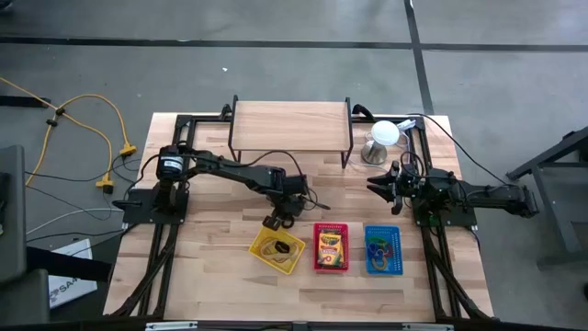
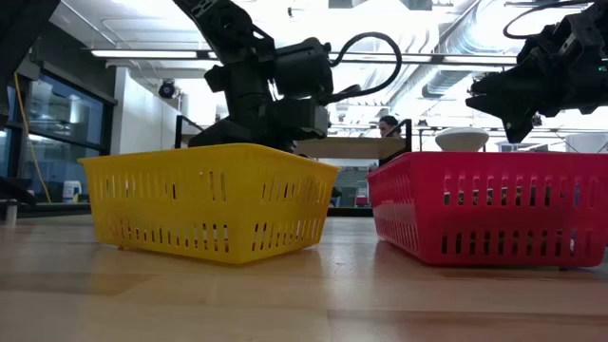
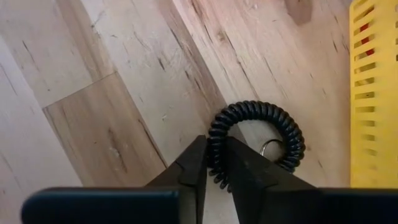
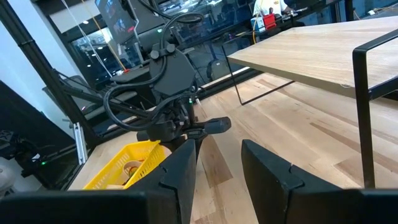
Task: Pick & Place Office Desk Supplies
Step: Put the black spring keychain into the blue bin
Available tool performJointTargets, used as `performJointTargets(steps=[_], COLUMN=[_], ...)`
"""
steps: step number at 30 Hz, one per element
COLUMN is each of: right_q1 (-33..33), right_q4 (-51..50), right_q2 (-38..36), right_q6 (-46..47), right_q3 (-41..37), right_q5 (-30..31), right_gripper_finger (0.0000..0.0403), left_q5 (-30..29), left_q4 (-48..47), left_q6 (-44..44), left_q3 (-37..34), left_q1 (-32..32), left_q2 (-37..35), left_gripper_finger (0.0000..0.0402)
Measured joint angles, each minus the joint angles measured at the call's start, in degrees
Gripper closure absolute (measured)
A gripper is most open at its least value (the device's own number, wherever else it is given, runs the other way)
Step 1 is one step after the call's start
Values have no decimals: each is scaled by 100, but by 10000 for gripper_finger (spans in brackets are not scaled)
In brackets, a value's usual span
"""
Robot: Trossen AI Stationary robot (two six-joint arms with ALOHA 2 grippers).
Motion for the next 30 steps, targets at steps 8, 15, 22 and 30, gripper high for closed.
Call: performJointTargets(steps=[8,15,22,30], right_q1=[0,1,2,2], right_q4=[0,-2,-16,-31], right_q2=[0,20,52,85], right_q6=[0,0,2,358], right_q3=[0,0,0,0], right_q5=[-1,-6,-148,-406], right_gripper_finger=[285,285,285,285], left_q5=[-19,-194,-593,-1288], left_q4=[-32,5,210,909], left_q6=[118,115,110,137], left_q3=[-17,-26,-13,26], left_q1=[0,49,124,159], left_q2=[-77,-309,-637,-1049], left_gripper_finger=[360,360,360,361])
